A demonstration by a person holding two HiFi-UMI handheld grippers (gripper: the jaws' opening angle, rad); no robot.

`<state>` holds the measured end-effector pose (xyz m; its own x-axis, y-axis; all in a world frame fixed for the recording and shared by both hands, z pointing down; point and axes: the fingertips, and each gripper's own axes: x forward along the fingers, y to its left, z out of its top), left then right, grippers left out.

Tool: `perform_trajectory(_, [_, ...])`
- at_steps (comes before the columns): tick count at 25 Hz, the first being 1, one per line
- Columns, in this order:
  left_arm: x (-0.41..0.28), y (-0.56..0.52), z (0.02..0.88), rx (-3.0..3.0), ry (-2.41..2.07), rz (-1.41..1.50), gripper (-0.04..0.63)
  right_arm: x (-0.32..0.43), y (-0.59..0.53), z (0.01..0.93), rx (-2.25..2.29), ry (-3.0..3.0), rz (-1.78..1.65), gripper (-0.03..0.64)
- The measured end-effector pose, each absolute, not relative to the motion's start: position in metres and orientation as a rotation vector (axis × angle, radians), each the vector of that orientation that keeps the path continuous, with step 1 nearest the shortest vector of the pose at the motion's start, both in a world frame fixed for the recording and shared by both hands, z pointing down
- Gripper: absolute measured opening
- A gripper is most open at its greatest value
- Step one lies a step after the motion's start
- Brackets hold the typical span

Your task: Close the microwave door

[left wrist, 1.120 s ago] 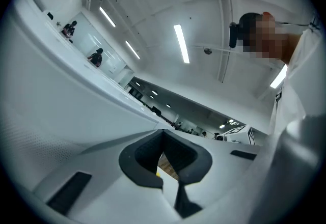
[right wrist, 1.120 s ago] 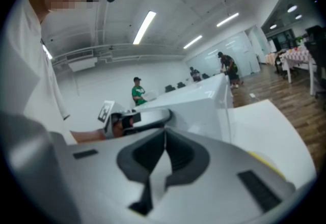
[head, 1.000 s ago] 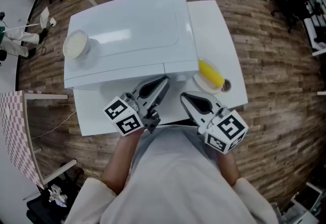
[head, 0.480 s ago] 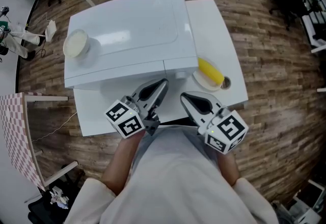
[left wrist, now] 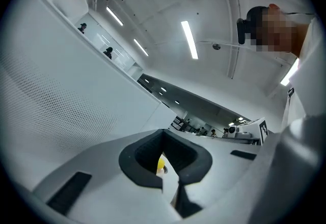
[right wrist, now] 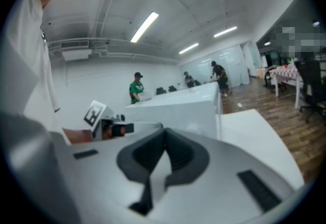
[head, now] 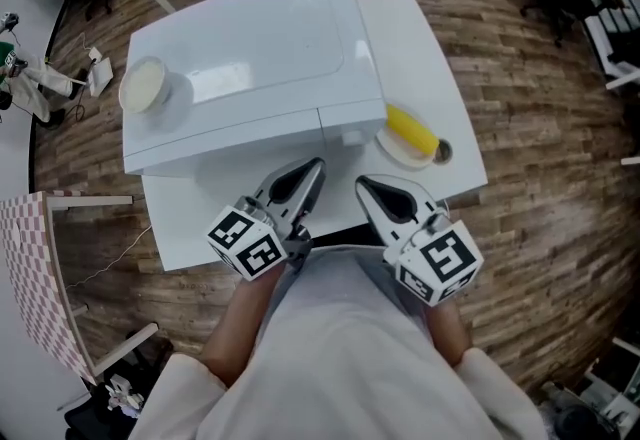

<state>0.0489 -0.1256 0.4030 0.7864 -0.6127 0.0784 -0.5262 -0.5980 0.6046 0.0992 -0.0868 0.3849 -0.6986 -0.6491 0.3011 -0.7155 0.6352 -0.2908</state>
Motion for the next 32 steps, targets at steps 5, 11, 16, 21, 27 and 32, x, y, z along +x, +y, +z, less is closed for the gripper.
perform_trajectory(5, [0.032,-0.120,0.391,2.363,-0.918,-0.146,0.017,0.087,-0.088,0.370,1.227,-2.681,0.567,0.023])
perform_trajectory(11, [0.003,-0.102,0.371,2.413,-0.992,-0.099,0.017,0.054,-0.073,0.364,1.270,-2.659,0.566,0.023])
perform_trajectory(16, [-0.013,-0.086,0.361,2.525,-1.064,-0.017,0.017,0.036,-0.062,0.356,1.320,-2.657,0.540,0.023])
perform_trajectory(21, [-0.023,-0.068,0.355,2.589,-1.067,0.018,0.017,0.026,-0.050,0.350,1.386,-2.635,0.496,0.023])
perform_trajectory(27, [-0.041,-0.050,0.352,2.581,-1.066,0.005,0.017,0.015,-0.026,0.345,1.455,-2.611,0.461,0.023])
perform_trajectory(32, [-0.050,-0.031,0.352,2.588,-1.042,0.013,0.017,0.008,-0.007,0.345,1.517,-2.581,0.463,0.023])
